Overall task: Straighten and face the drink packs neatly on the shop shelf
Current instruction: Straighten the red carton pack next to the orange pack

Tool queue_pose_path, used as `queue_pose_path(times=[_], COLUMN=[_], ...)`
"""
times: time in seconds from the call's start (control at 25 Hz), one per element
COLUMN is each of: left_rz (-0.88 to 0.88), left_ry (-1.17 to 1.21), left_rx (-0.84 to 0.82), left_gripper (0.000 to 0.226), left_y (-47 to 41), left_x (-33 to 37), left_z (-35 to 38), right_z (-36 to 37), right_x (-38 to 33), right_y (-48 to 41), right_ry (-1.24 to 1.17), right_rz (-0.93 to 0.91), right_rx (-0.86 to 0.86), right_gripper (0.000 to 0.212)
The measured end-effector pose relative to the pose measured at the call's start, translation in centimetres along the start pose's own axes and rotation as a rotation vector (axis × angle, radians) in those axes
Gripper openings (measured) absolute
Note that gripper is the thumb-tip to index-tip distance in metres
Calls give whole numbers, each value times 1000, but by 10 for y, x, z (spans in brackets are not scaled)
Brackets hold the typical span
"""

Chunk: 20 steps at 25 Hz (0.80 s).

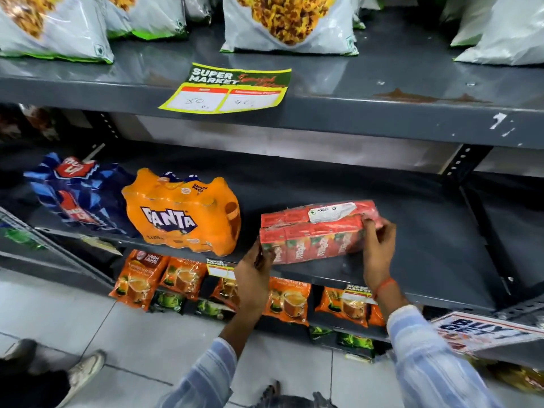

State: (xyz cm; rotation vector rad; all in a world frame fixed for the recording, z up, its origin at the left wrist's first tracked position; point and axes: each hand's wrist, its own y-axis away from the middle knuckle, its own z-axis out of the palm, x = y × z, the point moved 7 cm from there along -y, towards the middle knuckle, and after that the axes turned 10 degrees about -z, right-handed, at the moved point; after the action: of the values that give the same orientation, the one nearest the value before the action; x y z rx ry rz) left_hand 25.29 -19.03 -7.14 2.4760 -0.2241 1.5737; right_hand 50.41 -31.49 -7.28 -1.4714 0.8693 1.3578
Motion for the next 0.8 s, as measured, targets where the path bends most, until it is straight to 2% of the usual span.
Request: queue_pose_path(times=[0.24, 0.36, 0.56, 0.8], left_rz=[-26, -22, -7, -11], left_ry=[27, 23, 47, 59], left_rx=[133, 103, 62, 25], left_gripper=[15, 15, 17, 21], left_y=[-13, -21, -27, -29], left_x=[-10, -15, -14, -11], left_z=[-37, -40, -41, -44], right_z=[14, 14, 12, 13], right_x=[-6, -6, -9, -12], right_y=[55, 60, 67, 72], right_ry=[10, -34, -18, 7], right_rz=[-71, -51, -55, -8], right_rx=[33, 75, 105, -10], right_gripper=[17, 14, 23, 36])
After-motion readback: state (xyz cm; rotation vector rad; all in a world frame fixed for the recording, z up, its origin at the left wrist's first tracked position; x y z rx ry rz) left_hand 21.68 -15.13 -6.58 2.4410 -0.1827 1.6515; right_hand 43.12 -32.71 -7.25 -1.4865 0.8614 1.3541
